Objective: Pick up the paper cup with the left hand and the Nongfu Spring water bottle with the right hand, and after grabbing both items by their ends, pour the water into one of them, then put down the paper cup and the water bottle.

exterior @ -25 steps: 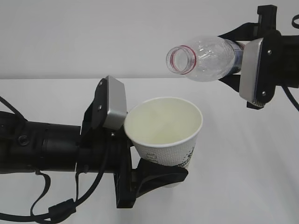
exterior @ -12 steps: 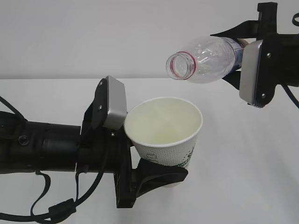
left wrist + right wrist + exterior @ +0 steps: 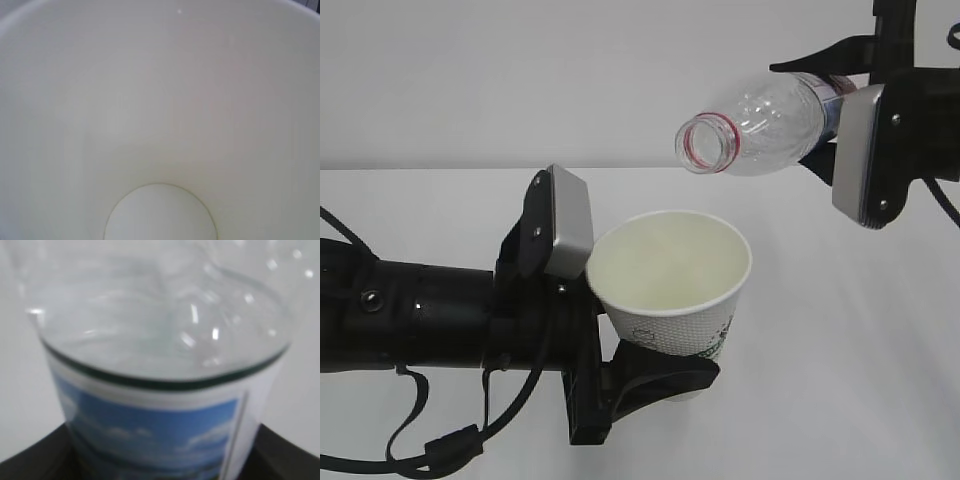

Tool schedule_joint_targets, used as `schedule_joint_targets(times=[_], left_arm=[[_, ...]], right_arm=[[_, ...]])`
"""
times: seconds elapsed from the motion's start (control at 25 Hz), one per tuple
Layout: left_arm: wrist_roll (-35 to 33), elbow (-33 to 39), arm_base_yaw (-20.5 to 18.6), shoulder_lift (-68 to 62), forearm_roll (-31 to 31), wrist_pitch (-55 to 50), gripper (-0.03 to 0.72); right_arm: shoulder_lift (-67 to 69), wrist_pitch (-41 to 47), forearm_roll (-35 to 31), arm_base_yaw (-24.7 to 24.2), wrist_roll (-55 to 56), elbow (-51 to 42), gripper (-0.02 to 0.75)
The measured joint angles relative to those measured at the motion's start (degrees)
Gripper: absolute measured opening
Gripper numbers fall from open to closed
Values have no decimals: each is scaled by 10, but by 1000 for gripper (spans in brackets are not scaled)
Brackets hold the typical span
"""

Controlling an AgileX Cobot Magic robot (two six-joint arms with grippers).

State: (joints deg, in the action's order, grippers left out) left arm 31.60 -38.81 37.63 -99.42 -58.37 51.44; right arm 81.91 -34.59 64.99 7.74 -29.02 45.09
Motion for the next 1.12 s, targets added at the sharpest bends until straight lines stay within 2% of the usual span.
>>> schedule_joint_targets(times=[0.64,1.12], left_arm=[[0,0,0,0,2,0,549],[0,0,0,0,2,0,549]], right_arm=[[0,-32,-50,0,-92,0,479],[0,-32,-52,0,-100,0,479]])
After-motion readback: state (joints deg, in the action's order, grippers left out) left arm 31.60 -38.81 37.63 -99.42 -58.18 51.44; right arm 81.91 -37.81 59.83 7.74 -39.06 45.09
